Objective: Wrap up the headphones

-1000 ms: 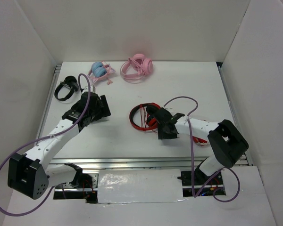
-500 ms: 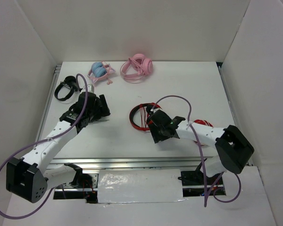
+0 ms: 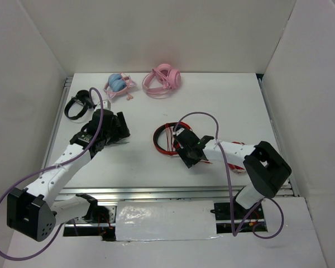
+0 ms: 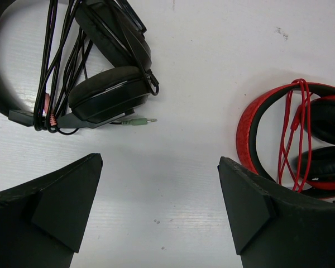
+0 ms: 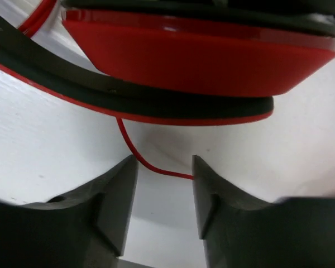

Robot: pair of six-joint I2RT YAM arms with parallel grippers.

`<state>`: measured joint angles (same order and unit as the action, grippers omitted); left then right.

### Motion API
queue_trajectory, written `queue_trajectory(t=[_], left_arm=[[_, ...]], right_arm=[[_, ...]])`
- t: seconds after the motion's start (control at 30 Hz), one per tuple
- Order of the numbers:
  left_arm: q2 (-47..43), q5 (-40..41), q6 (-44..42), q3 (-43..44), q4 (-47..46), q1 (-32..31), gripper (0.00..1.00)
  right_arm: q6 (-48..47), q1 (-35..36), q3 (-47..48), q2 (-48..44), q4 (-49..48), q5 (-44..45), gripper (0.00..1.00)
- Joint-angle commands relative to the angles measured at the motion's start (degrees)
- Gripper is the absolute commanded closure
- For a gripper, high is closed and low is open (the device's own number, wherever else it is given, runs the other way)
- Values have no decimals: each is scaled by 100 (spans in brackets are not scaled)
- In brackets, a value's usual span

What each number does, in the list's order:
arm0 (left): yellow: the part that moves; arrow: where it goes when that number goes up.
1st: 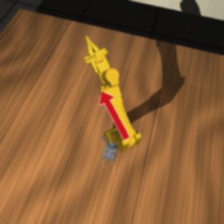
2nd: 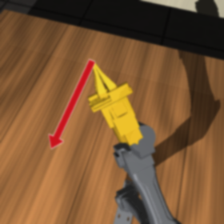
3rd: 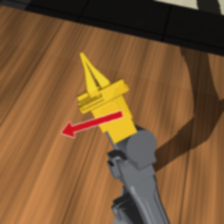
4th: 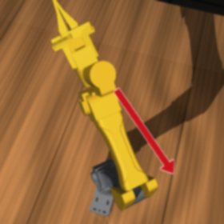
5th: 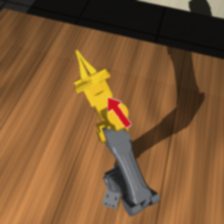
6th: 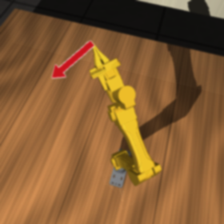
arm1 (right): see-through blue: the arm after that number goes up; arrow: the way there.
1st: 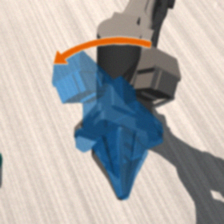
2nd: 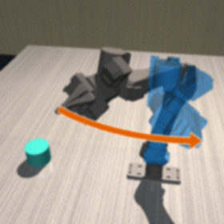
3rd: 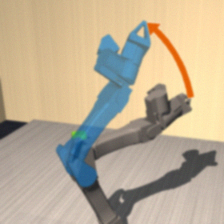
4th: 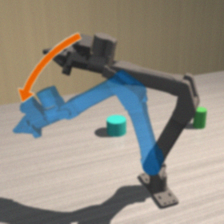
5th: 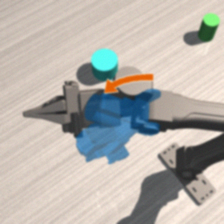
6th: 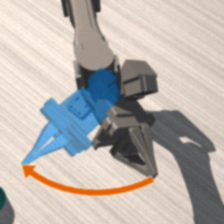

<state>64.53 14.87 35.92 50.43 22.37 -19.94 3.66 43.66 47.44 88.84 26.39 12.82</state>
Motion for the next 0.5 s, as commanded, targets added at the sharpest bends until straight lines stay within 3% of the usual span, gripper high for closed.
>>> queue_trajectory(t=[0.0, 0.07, 0.1, 0.2, 0.3, 0.47], left_arm=[[24, 121, -138, 116, -48, 34, 1], [16, 112, -147, 116, -57, 34, 1], [15, 112, -147, 98, -49, 34, 1], [-19, 112, -147, 63, -66, 34, 1], [-63, 69, -156, 37, -66, 43, 1], [-99, -46, -147, -16, -137, 34, 1]], right_arm=[[-304, 11, 195, 107, -292, -86, 51], [-305, 37, 213, 108, -258, -244, 65], [-305, 37, 213, 81, -249, -314, 78], [-304, 55, 213, -42, -135, -876, 91], [-305, 72, 222, -270, -2, -1746, 98], [369, 20, 458, -411, -152, -3247, 100]])
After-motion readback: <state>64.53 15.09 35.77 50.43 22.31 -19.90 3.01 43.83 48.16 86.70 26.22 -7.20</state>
